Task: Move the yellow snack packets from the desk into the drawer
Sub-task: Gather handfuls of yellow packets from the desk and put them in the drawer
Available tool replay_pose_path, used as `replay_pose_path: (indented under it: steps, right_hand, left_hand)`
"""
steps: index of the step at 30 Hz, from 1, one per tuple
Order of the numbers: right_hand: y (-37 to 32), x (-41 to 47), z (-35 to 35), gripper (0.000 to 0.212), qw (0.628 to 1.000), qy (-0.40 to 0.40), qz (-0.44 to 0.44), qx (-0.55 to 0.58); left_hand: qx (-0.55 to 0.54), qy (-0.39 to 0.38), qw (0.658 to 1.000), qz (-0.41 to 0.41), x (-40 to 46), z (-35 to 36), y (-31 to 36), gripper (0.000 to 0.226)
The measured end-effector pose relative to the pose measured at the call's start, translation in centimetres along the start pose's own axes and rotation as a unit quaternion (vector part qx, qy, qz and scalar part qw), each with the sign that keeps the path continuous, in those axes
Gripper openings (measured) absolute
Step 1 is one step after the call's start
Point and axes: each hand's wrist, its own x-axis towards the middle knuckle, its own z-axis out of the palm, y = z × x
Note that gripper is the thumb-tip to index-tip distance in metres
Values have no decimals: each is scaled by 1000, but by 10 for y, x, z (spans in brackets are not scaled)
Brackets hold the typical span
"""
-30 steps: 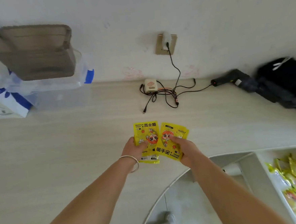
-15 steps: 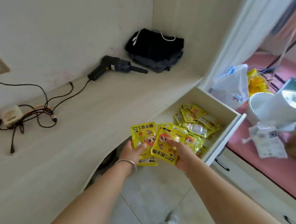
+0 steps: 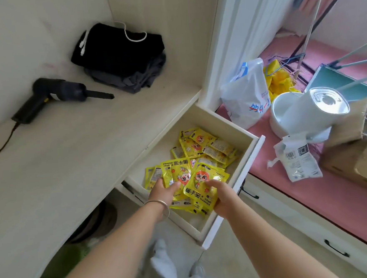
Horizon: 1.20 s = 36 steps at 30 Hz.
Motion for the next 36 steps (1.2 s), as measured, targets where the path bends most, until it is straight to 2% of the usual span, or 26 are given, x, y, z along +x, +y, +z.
replay_pose_path:
  steps: [3, 7, 10, 11, 14, 17, 21, 27, 30, 32, 36]
  right_hand:
    - [-6, 27, 7, 25, 1000, 20, 10, -2]
    - [-18, 56, 19, 20, 998, 62, 9, -9]
    - [-21, 81, 15, 48, 996, 88, 1, -21]
    - [-20, 89, 11, 49, 995, 94, -1, -17]
    - [-20, 106, 2, 32, 989, 146, 8, -2]
    - [-20, 113, 2, 44, 984, 179, 14, -14]
    - [-14, 124, 3, 34, 978, 202, 21, -34]
    - [-6, 130, 7, 30, 974, 216, 17, -64]
    - [-5, 130, 9, 29, 967, 233, 11, -103]
    - [-3, 129, 9, 32, 961, 236, 9, -147]
    - [-6, 117, 12, 53, 941, 226, 16, -253]
  left_hand:
    - [14, -8, 1000, -16, 30, 3, 11, 77]
    - [81, -20, 996, -35, 78, 4, 23, 77]
    - [127, -26, 990, -51, 110, 4, 30, 75]
    - [139, -29, 988, -54, 118, 6, 31, 75]
    - [184, -40, 980, -65, 140, 15, 29, 75]
    - [210, -46, 975, -57, 151, 27, 29, 70]
    - [234, -61, 969, -44, 159, 36, 28, 74]
    - [288, -47, 956, -34, 166, 34, 25, 76]
    - [294, -37, 955, -13, 168, 32, 21, 76]
    - [309, -34, 951, 2, 167, 29, 19, 83]
    - [365, -53, 930, -1, 161, 24, 20, 97]
